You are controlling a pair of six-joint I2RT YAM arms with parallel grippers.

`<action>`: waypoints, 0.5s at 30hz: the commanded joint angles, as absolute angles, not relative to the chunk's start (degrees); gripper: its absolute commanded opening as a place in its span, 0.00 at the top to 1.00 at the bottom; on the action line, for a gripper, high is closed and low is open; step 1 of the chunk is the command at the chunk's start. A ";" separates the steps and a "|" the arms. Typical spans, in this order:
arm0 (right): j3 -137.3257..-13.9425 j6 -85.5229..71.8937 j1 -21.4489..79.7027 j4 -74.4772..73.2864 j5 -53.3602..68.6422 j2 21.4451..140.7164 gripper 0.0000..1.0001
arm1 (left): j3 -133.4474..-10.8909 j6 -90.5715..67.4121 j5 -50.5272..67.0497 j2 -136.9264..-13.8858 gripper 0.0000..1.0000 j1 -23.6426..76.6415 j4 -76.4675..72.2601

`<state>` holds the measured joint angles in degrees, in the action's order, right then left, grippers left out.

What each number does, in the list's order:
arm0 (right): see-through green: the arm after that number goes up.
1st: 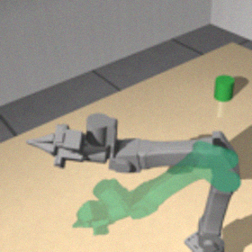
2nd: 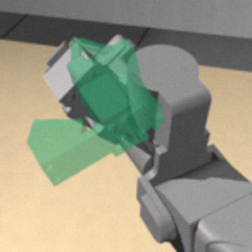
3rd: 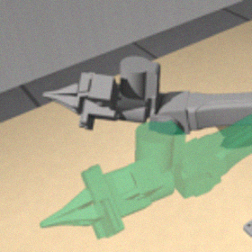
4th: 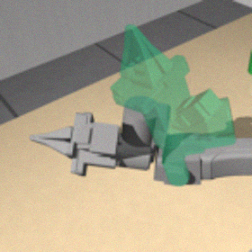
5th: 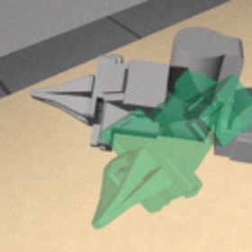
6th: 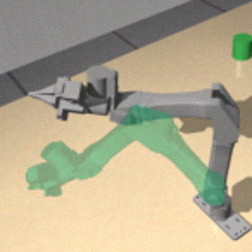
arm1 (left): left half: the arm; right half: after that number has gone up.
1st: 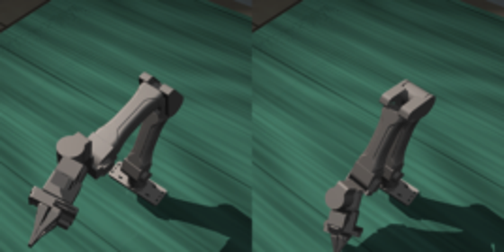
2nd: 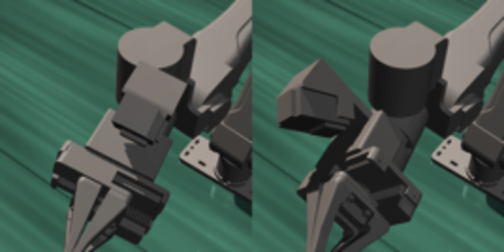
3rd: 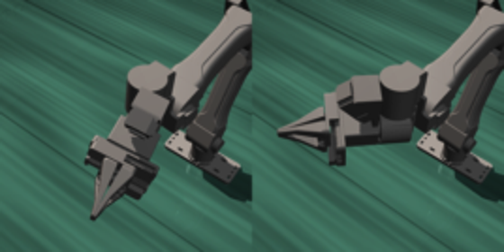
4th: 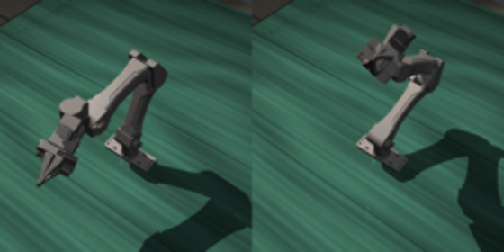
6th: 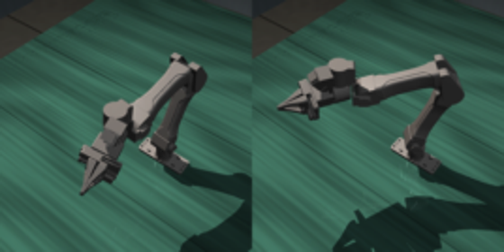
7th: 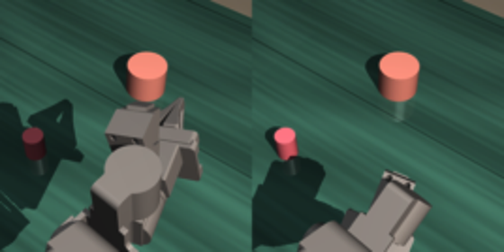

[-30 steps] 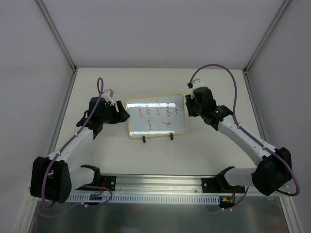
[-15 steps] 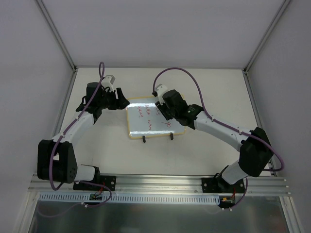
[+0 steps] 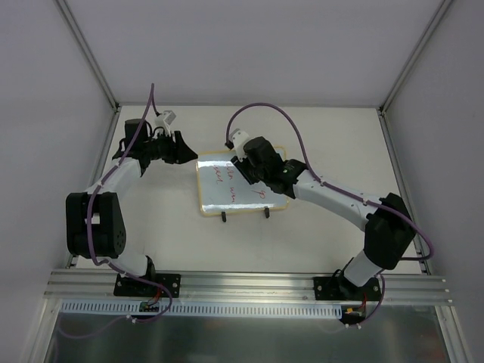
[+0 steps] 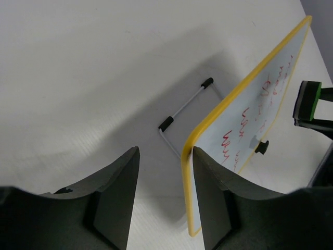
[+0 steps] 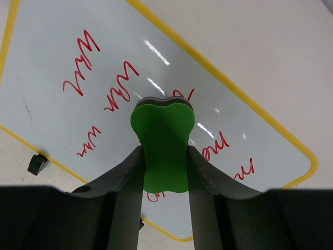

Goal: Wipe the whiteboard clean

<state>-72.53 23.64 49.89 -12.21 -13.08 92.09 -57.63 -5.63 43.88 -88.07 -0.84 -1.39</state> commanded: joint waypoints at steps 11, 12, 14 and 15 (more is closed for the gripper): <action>-79.80 25.31 52.56 -10.11 -14.68 96.85 0.86 | -59.85 -3.69 58.27 -91.05 0.66 -1.06 -3.25; -80.85 25.40 52.91 -10.02 -14.94 97.81 0.86 | -59.77 -3.69 58.62 -91.14 0.69 -1.14 -3.25; -82.00 25.66 53.35 -10.02 -16.16 98.96 0.86 | -59.50 -3.69 59.15 -91.32 0.75 -1.14 -3.25; -83.05 25.66 53.70 -10.02 -16.69 100.10 0.86 | -59.33 -3.60 59.24 -91.41 0.78 -1.14 -3.25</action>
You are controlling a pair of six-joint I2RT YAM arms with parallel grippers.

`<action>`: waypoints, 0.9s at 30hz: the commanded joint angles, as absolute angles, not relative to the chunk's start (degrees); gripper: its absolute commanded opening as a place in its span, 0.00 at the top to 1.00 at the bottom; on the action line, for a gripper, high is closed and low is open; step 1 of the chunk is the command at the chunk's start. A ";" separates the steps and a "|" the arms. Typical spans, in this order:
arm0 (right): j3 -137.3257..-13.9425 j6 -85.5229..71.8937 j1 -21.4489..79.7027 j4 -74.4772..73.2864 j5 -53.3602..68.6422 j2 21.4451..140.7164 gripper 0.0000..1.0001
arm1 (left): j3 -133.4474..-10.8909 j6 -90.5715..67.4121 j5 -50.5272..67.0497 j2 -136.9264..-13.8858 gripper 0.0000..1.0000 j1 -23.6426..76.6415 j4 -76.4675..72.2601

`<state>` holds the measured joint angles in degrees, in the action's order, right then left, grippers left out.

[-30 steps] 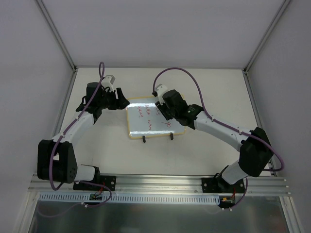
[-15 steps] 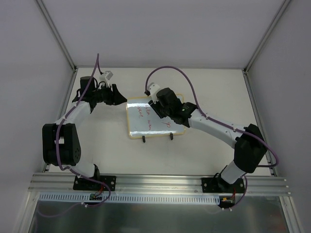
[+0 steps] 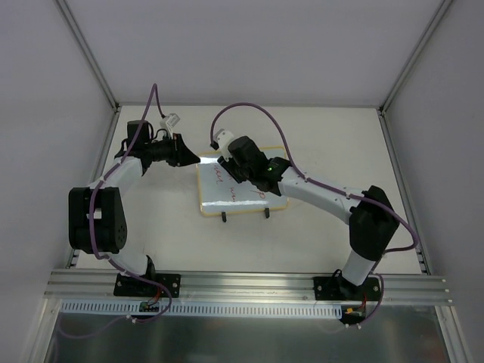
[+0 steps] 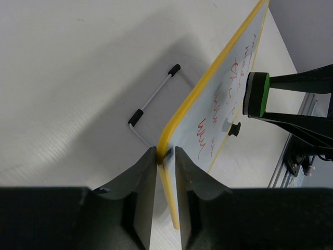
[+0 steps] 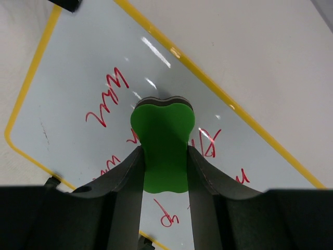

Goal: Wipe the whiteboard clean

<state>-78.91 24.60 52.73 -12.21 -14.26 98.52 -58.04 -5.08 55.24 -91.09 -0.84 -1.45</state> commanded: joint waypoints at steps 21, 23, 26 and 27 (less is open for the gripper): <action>-86.76 17.76 59.06 -5.36 -28.91 111.98 1.00 | -55.99 0.78 58.80 -90.97 1.00 -1.14 -3.25; -82.02 15.05 59.67 -4.92 -29.79 111.01 1.00 | -55.99 0.97 58.97 -91.05 1.00 -1.14 -3.16; -75.62 12.23 61.43 -4.31 -30.58 108.64 1.00 | -56.07 0.79 58.80 -91.49 1.00 -1.14 -3.16; -74.28 10.74 62.31 -4.31 -30.59 108.28 1.00 | -55.99 0.62 58.80 -91.67 1.00 -1.06 -3.08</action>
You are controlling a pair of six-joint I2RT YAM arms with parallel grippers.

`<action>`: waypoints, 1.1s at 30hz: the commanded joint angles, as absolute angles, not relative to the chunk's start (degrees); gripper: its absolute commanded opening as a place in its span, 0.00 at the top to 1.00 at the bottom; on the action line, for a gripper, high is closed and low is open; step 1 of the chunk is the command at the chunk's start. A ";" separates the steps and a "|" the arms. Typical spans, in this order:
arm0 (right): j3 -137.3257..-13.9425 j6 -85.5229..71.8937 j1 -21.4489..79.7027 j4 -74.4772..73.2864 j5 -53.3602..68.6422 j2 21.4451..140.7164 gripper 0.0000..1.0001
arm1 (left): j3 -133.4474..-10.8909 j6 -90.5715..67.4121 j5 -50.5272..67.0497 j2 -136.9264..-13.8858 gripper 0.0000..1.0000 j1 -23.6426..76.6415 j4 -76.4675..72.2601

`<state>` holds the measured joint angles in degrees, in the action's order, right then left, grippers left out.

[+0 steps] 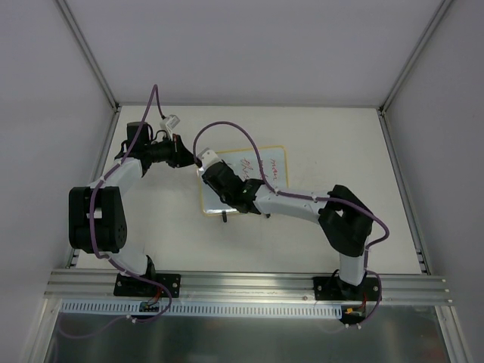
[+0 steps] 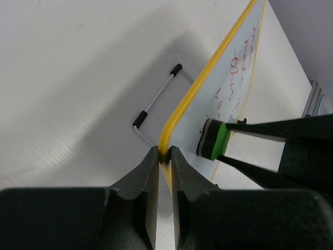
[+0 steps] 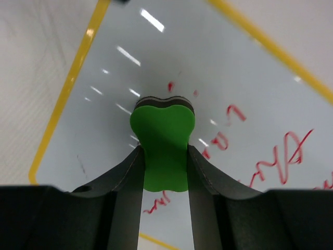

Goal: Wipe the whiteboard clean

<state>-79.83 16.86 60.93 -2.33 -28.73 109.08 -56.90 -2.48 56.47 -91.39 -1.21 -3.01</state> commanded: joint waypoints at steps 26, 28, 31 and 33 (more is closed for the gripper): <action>-91.24 17.32 57.57 -4.40 -30.60 111.80 1.00 | -55.81 3.08 58.10 -92.28 1.00 -1.06 -0.88; -88.34 15.48 57.74 -4.40 -29.10 111.53 1.00 | -55.90 3.16 58.01 -92.29 1.00 -1.06 -0.88; -86.14 14.85 58.71 -4.48 -27.51 111.80 1.00 | -55.81 3.25 57.83 -92.11 1.00 -1.06 -0.79; -85.61 14.33 59.24 -4.39 -26.38 112.32 1.00 | -55.90 3.25 57.74 -92.11 1.00 -1.05 -0.79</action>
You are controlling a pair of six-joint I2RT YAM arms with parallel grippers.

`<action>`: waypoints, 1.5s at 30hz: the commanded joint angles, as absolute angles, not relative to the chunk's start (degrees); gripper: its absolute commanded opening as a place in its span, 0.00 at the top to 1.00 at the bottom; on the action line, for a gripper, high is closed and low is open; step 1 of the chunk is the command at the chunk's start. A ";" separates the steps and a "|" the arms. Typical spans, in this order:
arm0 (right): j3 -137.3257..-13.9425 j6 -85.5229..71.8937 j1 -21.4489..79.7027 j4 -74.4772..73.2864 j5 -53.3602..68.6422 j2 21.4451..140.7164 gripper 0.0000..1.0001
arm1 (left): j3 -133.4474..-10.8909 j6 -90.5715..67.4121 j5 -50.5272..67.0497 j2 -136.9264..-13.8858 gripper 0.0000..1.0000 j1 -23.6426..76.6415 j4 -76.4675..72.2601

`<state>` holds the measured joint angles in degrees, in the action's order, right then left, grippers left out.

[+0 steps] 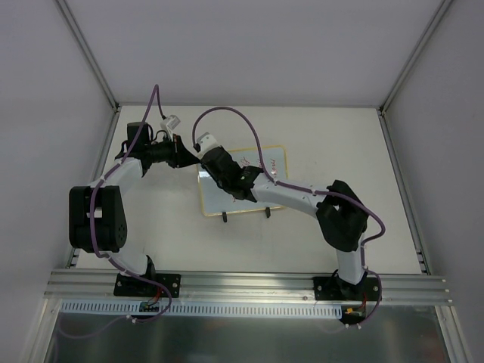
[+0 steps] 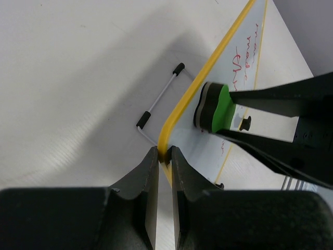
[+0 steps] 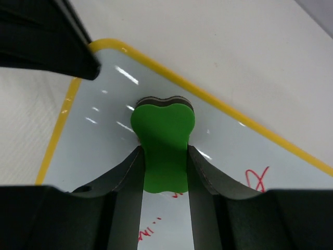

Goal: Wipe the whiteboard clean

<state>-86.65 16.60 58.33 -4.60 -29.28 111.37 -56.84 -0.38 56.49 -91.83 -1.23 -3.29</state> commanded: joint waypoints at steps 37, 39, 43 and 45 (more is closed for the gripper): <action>-74.61 9.75 61.36 -4.48 -35.86 107.23 1.00 | -57.57 2.37 57.13 -93.51 1.00 -0.88 2.63; -75.67 10.11 60.04 -4.39 -35.16 106.70 1.00 | -57.92 2.55 56.69 -93.69 1.00 -0.79 3.25; -79.01 11.25 56.52 -4.39 -33.49 107.66 1.00 | -58.45 3.07 55.81 -93.95 1.00 -0.35 4.65; -81.12 11.43 55.46 -4.39 -32.26 108.28 1.00 | -58.54 3.25 55.46 -93.96 1.00 -0.35 5.01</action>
<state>-78.19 9.69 59.66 -4.21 -29.06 107.92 -58.39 -0.19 55.90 -92.75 -1.19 -0.36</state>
